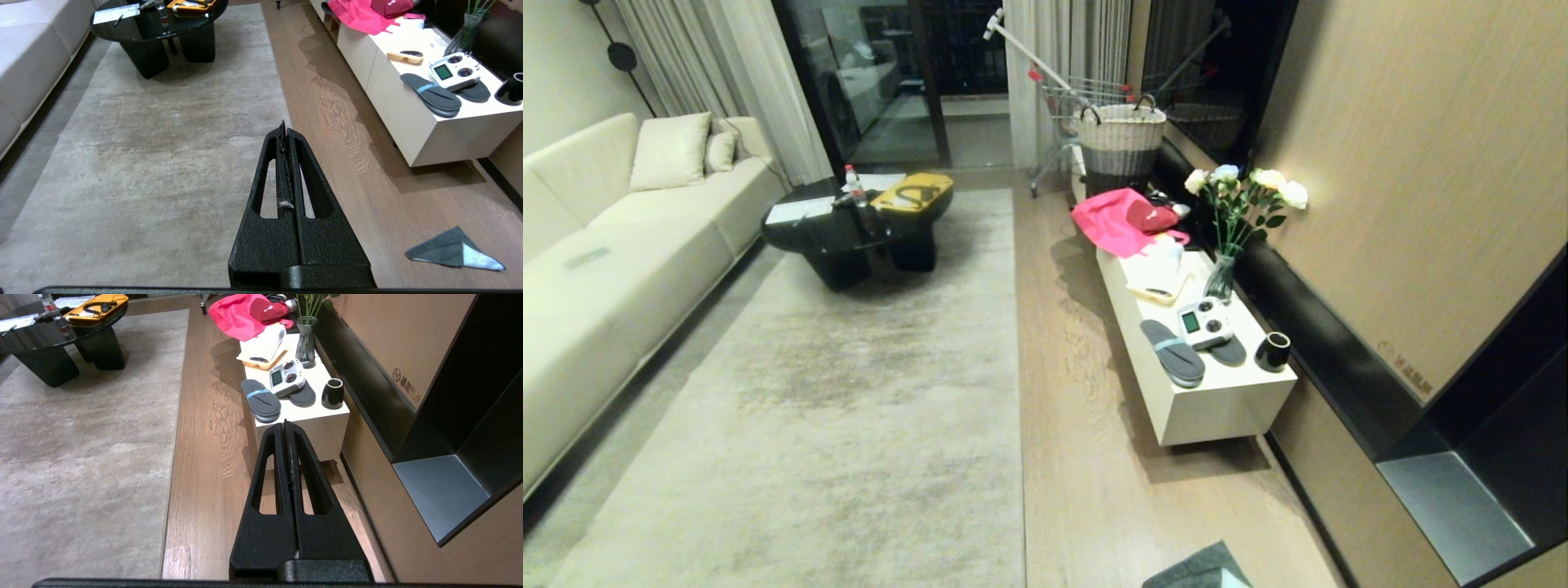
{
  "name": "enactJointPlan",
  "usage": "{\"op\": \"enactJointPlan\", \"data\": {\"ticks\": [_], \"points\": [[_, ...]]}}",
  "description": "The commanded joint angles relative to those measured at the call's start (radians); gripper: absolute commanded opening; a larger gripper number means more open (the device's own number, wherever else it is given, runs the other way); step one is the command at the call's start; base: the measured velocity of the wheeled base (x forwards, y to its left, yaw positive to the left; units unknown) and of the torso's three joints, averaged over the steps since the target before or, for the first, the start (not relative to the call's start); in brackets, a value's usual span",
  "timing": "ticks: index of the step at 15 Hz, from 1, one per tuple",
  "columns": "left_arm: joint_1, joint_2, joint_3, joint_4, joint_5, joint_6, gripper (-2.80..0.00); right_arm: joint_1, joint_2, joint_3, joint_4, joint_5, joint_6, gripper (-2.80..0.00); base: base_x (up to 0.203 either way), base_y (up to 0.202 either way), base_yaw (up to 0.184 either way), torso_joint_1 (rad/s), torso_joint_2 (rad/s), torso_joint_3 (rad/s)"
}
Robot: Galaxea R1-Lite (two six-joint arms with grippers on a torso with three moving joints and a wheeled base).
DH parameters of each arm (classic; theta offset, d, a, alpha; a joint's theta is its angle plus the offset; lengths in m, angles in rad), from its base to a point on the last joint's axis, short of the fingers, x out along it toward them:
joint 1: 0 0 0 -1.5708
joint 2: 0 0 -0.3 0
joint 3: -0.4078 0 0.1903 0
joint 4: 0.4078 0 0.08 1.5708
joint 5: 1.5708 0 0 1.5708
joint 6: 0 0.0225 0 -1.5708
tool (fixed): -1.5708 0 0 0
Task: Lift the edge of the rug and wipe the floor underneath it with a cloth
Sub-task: Pick up the rag
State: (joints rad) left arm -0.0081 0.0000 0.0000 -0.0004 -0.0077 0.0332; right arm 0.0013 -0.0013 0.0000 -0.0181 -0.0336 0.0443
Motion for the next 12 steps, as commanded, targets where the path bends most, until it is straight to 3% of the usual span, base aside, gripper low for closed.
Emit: {"op": "enactJointPlan", "data": {"ticks": [1,12], "points": [[0.0,0.0,0.0,-0.001,0.0,0.001,-2.8,0.0,0.001,0.0,0.0,0.0,0.0,-2.8,0.0,0.0,0.0,0.0,0.0,0.0],[0.0,0.0,0.0,-0.001,0.0,0.001,-2.8,0.0,0.001,0.0,0.0,0.0,0.0,-2.8,0.0,0.0,0.0,0.0,0.0,0.0]]}}
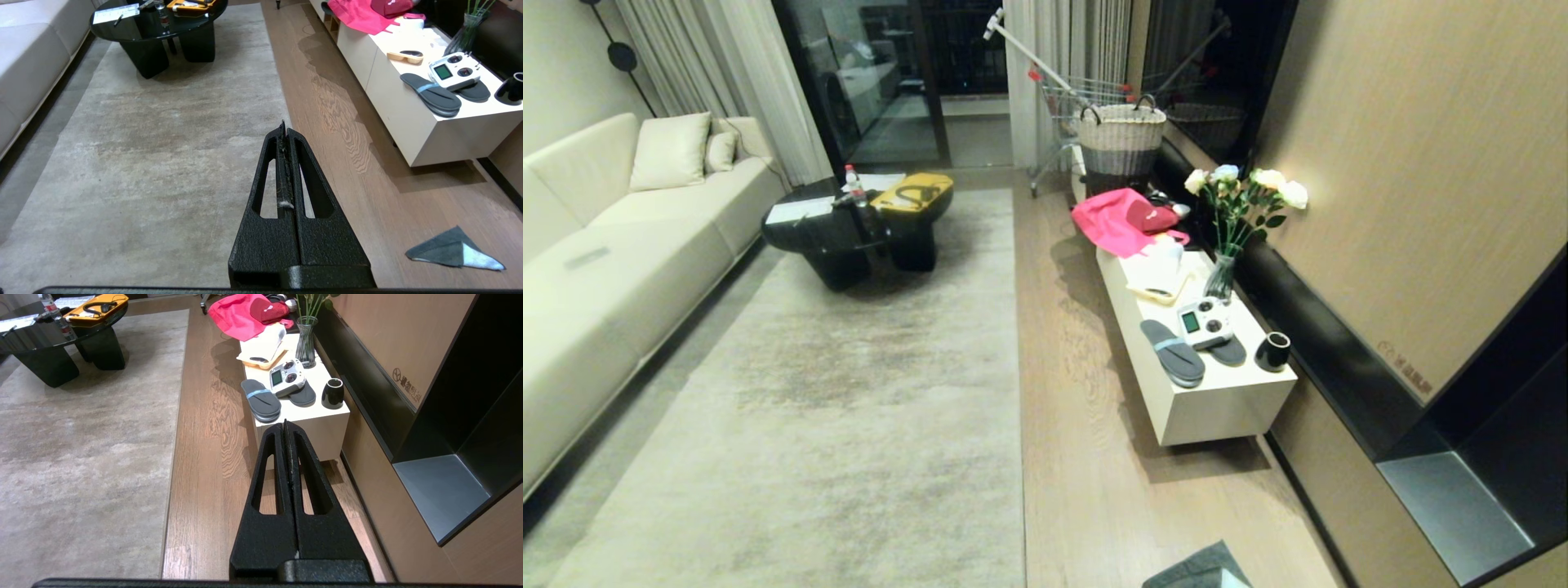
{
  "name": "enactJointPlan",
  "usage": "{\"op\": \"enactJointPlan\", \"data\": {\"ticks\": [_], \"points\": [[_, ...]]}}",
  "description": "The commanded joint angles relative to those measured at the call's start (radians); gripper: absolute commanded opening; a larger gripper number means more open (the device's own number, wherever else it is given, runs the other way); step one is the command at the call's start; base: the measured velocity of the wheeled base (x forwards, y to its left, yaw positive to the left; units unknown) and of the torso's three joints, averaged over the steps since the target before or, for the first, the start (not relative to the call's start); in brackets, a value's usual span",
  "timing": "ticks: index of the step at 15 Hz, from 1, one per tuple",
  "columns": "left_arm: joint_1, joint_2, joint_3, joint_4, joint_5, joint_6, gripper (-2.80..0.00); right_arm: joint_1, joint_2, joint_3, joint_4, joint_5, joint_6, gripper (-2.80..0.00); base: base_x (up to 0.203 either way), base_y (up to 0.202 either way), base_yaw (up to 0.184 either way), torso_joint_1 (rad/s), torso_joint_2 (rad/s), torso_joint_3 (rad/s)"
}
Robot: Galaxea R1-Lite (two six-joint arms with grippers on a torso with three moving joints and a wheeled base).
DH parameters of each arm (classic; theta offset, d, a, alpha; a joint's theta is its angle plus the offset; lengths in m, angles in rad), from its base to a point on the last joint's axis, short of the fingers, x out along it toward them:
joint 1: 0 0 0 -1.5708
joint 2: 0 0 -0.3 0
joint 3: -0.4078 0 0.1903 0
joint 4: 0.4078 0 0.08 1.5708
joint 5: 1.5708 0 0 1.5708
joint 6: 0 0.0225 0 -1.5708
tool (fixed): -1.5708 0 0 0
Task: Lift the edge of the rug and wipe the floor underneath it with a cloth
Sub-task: Pick up the rag
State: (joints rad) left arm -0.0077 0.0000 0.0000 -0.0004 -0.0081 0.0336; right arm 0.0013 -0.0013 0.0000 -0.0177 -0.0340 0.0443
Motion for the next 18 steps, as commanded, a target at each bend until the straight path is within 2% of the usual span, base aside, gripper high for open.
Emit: {"op": "enactJointPlan", "data": {"ticks": [1,18], "points": [[0.0,0.0,0.0,-0.001,0.0,-0.001,-2.8,0.0,0.001,0.0,-0.001,0.0,0.0,-2.8,0.0,0.0,0.0,0.0,0.0,0.0],[0.0,0.0,0.0,-0.001,0.0,-0.001,-2.8,0.0,0.001,0.0,-0.001,0.0,0.0,-2.8,0.0,0.0,0.0,0.0,0.0,0.0]]}}
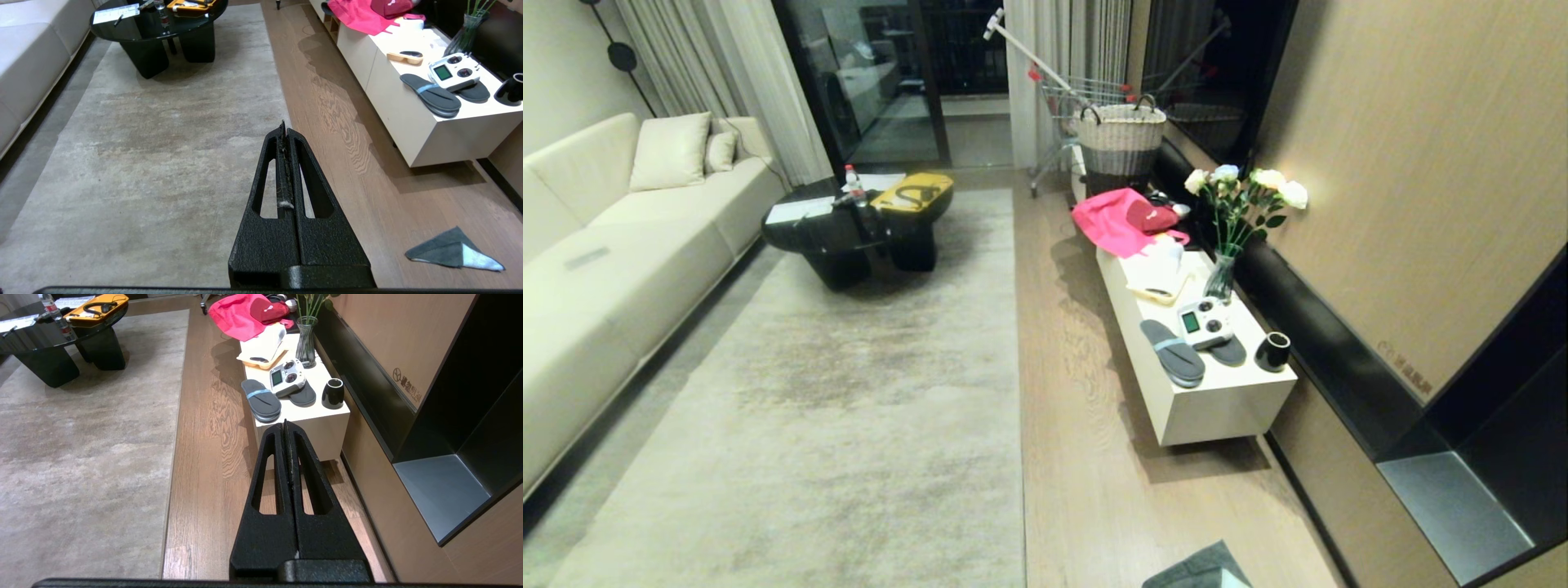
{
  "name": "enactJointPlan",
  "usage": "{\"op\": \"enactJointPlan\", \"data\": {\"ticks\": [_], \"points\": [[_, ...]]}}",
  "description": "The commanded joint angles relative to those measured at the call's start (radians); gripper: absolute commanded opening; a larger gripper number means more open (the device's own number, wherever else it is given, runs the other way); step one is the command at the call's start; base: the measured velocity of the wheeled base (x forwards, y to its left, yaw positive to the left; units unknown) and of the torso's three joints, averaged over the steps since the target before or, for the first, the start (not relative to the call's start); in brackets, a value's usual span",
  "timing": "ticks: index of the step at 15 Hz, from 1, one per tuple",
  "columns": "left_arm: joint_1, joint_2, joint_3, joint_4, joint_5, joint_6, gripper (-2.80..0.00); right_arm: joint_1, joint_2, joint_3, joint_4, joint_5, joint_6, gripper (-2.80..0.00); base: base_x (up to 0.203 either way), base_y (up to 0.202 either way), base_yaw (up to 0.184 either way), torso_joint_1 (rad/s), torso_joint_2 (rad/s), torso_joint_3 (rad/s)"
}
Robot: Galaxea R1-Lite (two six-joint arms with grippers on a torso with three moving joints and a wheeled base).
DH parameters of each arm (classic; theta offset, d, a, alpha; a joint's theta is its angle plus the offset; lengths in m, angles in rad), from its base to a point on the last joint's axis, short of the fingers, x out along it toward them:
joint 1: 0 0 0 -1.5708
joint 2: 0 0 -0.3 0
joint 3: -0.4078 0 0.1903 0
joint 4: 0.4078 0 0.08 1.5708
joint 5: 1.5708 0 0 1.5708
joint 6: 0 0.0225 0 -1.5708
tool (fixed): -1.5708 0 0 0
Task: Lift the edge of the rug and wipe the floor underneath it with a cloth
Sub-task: Pick up the rag
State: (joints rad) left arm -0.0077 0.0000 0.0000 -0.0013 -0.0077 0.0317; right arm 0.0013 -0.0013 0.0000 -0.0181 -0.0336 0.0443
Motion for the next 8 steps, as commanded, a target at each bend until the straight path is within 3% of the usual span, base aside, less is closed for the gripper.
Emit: {"op": "enactJointPlan", "data": {"ticks": [1,8], "points": [[0.0,0.0,0.0,0.0,0.0,0.002,-2.8,0.0,0.001,0.0,0.0,0.0,0.0,-2.8,0.0,0.0,0.0,0.0,0.0,0.0],[0.0,0.0,0.0,0.0,0.0,0.001,-2.8,0.0,0.001,0.0,-0.002,0.0,0.003,-2.8,0.0,0.0,0.0,0.0,0.0,0.0]]}}
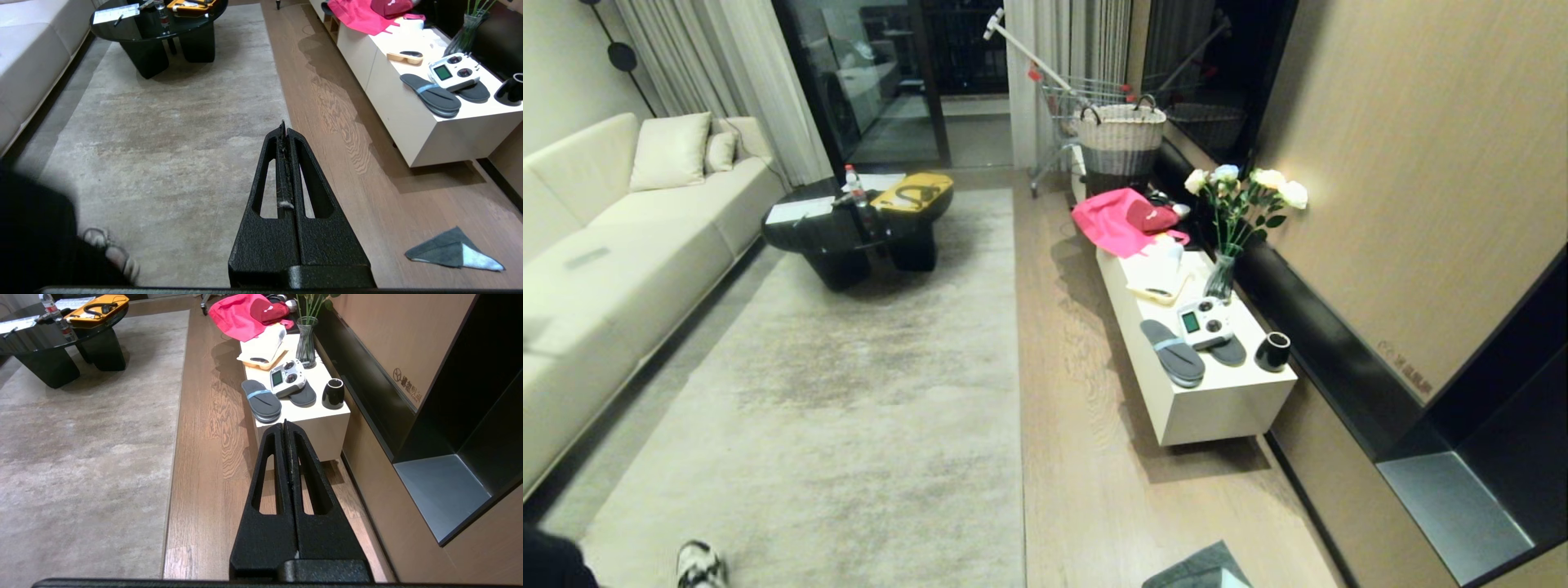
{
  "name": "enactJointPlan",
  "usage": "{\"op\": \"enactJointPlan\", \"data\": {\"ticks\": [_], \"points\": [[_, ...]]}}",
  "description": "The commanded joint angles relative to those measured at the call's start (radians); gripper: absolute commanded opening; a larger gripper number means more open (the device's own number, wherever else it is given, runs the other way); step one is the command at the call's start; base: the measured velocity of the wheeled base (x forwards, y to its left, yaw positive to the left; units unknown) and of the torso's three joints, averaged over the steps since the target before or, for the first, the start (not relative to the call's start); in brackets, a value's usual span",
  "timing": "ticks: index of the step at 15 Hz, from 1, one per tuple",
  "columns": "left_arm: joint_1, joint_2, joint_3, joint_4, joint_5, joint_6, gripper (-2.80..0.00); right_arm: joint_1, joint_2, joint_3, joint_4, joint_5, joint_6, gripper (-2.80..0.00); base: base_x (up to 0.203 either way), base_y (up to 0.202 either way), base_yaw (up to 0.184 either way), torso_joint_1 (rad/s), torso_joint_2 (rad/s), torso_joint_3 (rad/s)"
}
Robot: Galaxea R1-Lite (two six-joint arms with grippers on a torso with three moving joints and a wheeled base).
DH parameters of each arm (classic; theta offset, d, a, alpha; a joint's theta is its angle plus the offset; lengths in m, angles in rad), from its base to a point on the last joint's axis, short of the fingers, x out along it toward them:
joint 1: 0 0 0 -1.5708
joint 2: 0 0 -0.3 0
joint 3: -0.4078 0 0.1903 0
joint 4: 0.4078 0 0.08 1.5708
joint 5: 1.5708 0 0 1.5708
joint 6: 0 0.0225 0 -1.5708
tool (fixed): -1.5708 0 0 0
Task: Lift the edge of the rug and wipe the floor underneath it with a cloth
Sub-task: Pick up the rag
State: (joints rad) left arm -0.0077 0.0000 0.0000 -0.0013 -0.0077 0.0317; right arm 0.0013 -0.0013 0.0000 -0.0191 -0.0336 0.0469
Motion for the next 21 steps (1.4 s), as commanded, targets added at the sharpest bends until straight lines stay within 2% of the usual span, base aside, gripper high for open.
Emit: {"op": "enactJointPlan", "data": {"ticks": [1,7,21], "points": [[0.0,0.0,0.0,0.0,0.0,0.001,-2.8,0.0,0.001,0.0,-0.001,0.0,0.001,-2.8,0.0,0.0,0.0,0.0,0.0,0.0],[0.0,0.0,0.0,0.0,0.0,0.0,-2.8,0.0,0.001,0.0,-0.002,-0.002,0.008,-2.8,0.0,0.0,0.0,0.0,0.0,0.0],[0.0,0.0,0.0,0.0,0.0,0.001,-2.8,0.0,0.001,0.0,-0.004,-0.003,0.036,-2.8,0.0,0.0,0.0,-0.127,0.31,0.18]]}}
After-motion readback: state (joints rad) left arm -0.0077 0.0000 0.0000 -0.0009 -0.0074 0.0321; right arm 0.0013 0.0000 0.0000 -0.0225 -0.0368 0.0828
